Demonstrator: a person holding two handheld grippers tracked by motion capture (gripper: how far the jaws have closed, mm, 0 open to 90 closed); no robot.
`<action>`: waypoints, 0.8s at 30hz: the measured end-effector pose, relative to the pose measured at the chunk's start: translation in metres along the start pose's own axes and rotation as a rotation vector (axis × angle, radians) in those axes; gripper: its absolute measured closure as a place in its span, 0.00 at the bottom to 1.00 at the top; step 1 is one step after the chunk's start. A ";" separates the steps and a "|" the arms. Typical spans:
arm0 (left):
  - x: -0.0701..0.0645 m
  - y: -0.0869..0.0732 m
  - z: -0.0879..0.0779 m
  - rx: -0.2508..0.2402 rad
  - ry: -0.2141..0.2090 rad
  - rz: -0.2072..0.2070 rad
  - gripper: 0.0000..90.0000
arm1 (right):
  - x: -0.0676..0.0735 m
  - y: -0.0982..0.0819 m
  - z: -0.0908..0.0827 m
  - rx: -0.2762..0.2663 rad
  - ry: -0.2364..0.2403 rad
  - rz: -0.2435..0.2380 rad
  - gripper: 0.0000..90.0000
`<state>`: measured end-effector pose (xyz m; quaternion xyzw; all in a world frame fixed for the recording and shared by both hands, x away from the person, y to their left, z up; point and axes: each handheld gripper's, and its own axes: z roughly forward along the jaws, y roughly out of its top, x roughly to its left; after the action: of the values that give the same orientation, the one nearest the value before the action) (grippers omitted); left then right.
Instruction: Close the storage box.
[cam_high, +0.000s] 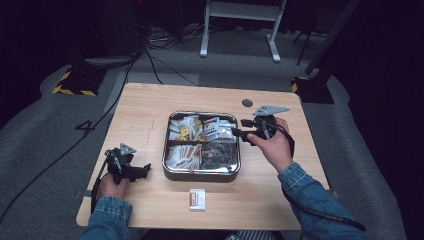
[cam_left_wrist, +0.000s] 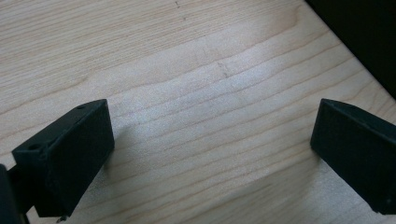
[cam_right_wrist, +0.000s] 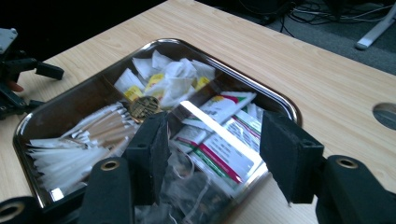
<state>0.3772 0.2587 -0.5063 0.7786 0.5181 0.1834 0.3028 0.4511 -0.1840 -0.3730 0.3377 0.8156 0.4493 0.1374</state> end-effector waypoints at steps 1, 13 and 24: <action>0.000 0.000 0.000 0.000 0.000 0.000 0.00 | -0.002 -0.002 -0.002 0.000 -0.001 0.003 0.48; 0.000 0.000 0.000 0.003 -0.002 0.003 0.00 | -0.028 -0.034 -0.037 -0.016 -0.024 0.037 0.47; 0.000 0.000 0.000 0.004 -0.003 0.003 0.00 | -0.040 -0.061 -0.057 -0.024 -0.021 0.056 0.45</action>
<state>0.3774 0.2590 -0.5059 0.7803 0.5169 0.1814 0.3017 0.4242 -0.2694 -0.3951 0.3633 0.7988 0.4593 0.1376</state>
